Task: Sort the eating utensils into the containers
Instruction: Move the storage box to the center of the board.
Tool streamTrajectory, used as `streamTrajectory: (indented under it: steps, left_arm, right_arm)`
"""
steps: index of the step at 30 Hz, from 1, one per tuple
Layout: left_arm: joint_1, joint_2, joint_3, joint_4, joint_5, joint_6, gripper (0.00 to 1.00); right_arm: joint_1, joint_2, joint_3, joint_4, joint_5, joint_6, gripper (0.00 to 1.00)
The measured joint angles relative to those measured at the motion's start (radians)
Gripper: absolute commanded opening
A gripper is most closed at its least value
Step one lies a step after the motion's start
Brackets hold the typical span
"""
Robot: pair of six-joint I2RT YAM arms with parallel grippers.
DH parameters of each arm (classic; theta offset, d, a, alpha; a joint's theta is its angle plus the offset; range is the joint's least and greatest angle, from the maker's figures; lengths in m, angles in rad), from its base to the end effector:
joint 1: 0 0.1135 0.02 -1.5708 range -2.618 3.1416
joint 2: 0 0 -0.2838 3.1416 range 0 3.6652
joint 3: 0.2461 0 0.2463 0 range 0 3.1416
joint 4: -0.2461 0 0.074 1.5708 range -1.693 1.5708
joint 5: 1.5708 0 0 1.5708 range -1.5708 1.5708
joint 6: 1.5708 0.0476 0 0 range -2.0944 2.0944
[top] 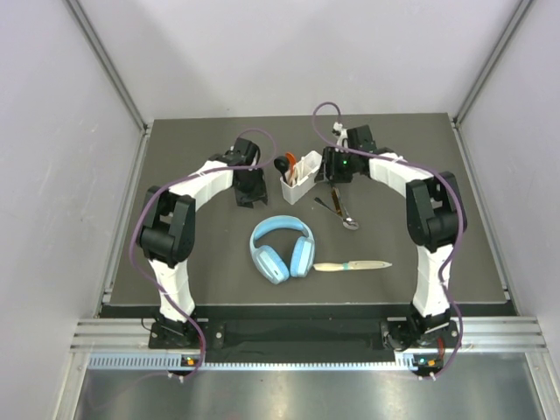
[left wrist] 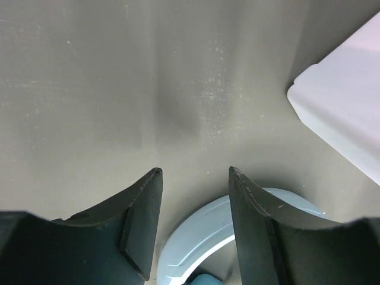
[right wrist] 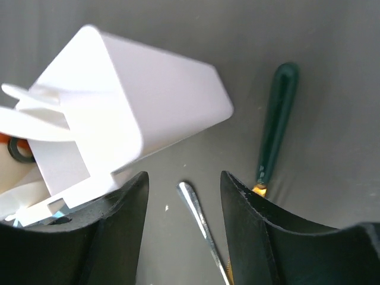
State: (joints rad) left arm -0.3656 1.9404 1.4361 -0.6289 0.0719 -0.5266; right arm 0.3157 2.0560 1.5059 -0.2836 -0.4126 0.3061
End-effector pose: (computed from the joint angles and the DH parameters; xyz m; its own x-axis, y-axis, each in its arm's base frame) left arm 0.3837 -0.1505 0.2052 -0.9248 -0.1827 -0.3336 -0.0923 0.9586 -0.2692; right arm 0.4374 0.1630 0.2037 -0.8340 0.0180 -0.5514 -0.3034 0.8198 0.4856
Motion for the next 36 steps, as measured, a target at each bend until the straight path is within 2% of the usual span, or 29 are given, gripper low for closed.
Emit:
streamTrajectory:
  steps: [6,12,20,29,36]
  left_arm:
    - [-0.003,0.0,0.011,0.0,0.002,0.0,0.54]
    - [-0.003,0.0,0.021,0.0,-0.018,-0.007,0.54]
    - [-0.003,0.0,0.021,-0.001,-0.041,-0.018,0.54]
    - [-0.002,0.0,0.016,-0.001,-0.047,-0.018,0.54]
    - [0.005,-0.014,-0.047,-0.001,-0.069,-0.018,0.53]
  right_arm:
    - [0.053,-0.009,-0.019,-0.03,-0.024,0.0,0.52]
    - [0.102,-0.087,-0.093,-0.065,-0.043,0.006,0.52]
    - [0.136,-0.138,-0.108,-0.055,-0.053,0.065,0.52]
    - [0.173,-0.13,-0.089,-0.045,-0.033,0.125,0.51]
    - [0.208,-0.054,-0.014,-0.038,-0.018,0.164,0.51]
